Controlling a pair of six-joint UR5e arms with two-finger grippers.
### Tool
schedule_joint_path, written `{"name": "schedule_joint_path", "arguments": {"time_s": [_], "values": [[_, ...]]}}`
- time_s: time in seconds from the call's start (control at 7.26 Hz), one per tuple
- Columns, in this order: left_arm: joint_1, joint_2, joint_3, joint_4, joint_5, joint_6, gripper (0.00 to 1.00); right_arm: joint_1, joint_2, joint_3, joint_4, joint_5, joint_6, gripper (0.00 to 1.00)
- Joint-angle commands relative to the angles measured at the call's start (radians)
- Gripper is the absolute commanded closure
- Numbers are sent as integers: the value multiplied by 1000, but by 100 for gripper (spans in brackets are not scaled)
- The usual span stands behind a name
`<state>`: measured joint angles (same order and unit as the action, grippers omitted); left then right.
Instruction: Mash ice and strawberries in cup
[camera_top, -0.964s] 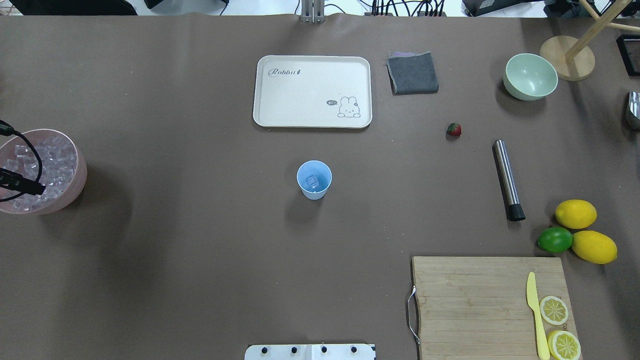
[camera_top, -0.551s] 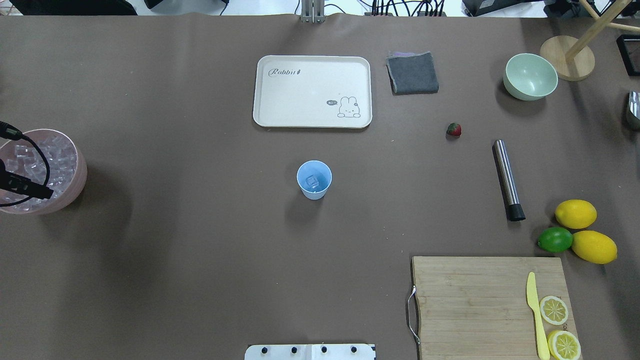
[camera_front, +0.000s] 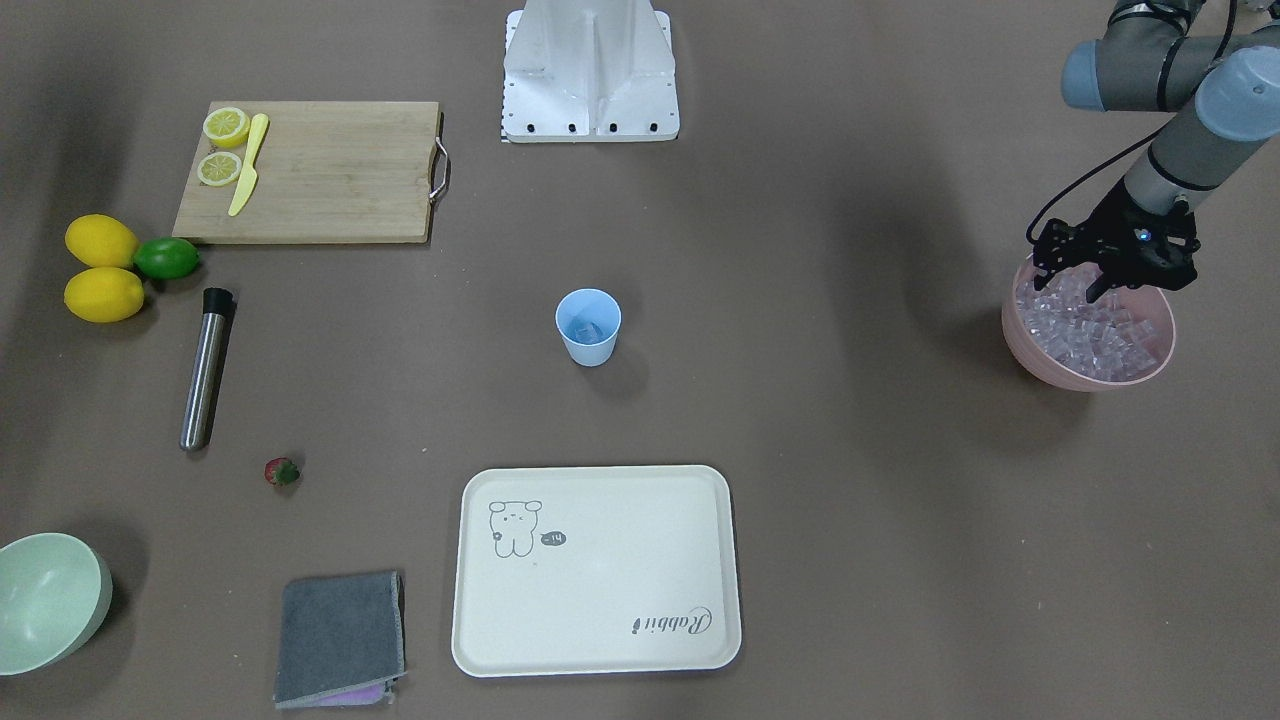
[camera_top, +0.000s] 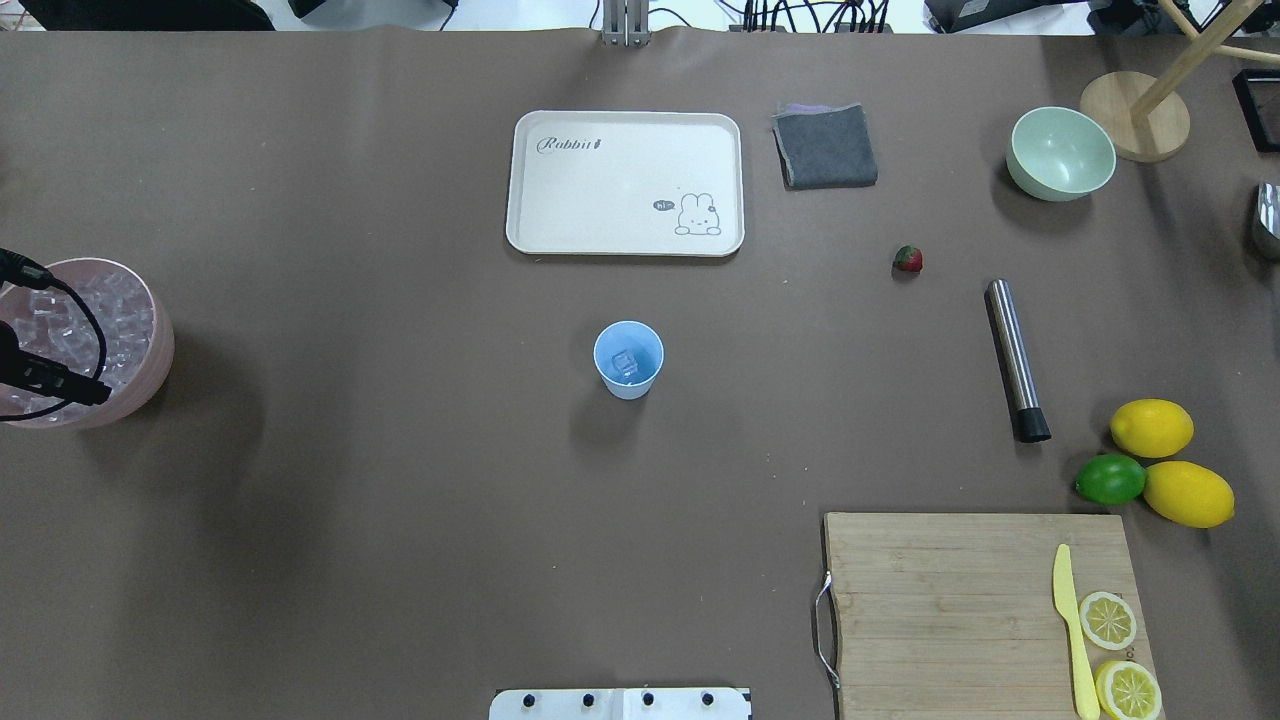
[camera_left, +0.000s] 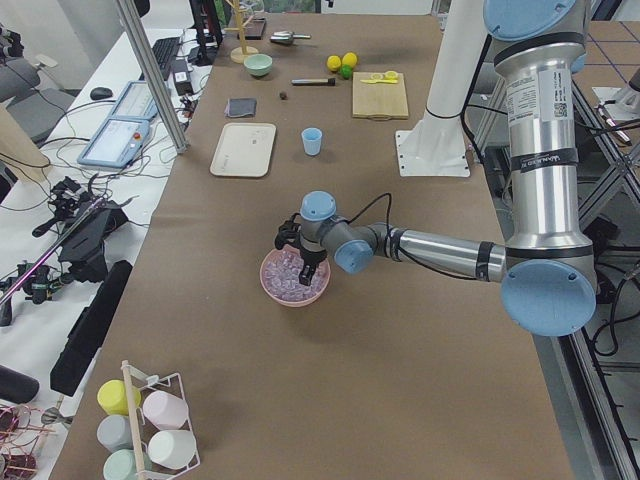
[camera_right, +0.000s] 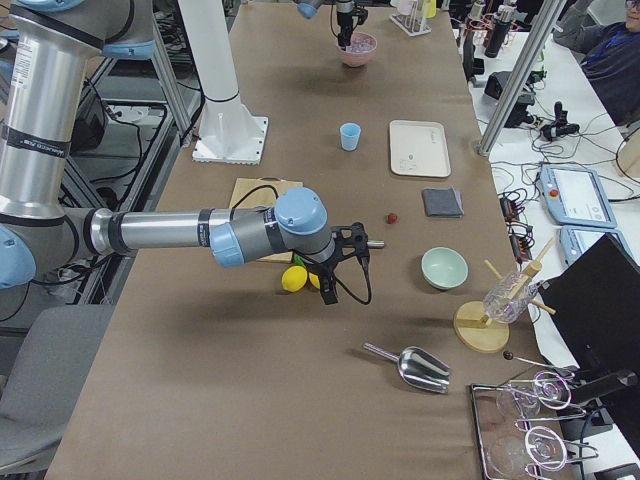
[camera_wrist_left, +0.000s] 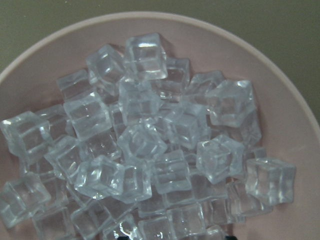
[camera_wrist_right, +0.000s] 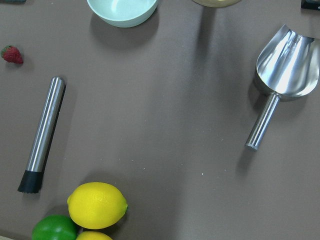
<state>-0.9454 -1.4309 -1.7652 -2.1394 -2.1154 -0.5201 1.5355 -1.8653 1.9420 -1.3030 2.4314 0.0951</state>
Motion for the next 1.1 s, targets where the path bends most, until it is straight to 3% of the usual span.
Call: {"name": "schedule_joint_path", "arguments": {"time_s": [0.0, 0.28, 0.55, 0.96], "values": [[0, 3, 1, 1, 0, 3, 34, 0, 0, 0, 1, 0, 0, 0], [0, 12, 1, 1, 0, 8, 36, 0, 0, 0, 1, -2, 0, 0], [-1, 13, 0, 1, 0, 9, 51, 0, 0, 0, 1, -2, 0, 0], [-10, 13, -13, 3, -1, 9, 100, 0, 0, 0, 1, -2, -2, 0]]}}
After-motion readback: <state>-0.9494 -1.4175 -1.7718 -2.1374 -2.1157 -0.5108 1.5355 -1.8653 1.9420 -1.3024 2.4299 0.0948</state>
